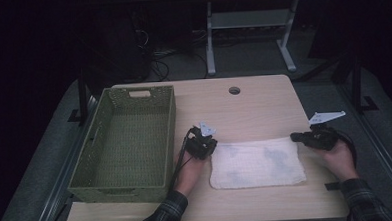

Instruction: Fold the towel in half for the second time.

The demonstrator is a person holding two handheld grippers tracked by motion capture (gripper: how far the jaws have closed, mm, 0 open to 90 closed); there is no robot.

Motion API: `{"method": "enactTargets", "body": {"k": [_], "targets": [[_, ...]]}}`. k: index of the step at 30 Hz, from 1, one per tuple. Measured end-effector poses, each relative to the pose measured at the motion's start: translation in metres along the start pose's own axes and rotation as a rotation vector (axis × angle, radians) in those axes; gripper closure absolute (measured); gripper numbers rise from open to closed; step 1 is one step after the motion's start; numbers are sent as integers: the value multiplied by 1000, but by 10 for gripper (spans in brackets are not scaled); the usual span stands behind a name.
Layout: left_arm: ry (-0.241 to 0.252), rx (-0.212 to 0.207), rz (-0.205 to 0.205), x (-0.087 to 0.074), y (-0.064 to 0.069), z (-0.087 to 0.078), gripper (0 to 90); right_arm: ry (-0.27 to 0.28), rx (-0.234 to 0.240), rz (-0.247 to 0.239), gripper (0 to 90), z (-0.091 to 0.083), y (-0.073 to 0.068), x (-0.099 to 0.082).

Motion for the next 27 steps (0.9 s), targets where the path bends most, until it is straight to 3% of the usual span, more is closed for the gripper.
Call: {"method": "enactTargets", "body": {"k": [4,11,18,27], "targets": [[23,8,9,4,2,-5,860,40,-20,-21,858,-5,6,11],[39,-13,17,5,5,-13,859,56,-14,-21,858,-9,5,11],[45,-66,36,-2,14,-24,857,65,10,-25,857,-18,-6,3],[29,-85,45,-13,19,-32,857,63,24,-24,856,-28,-21,-3]]}}
Point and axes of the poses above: each handheld gripper's, and its own axes: z roughly forward along the jaws, x roughly out of its top, y roughly to its right, the point moved 6 cm from there along z, roughly forward along the jaws, and after that the axes turned 8 degrees about -z, right-handed, at the moved point
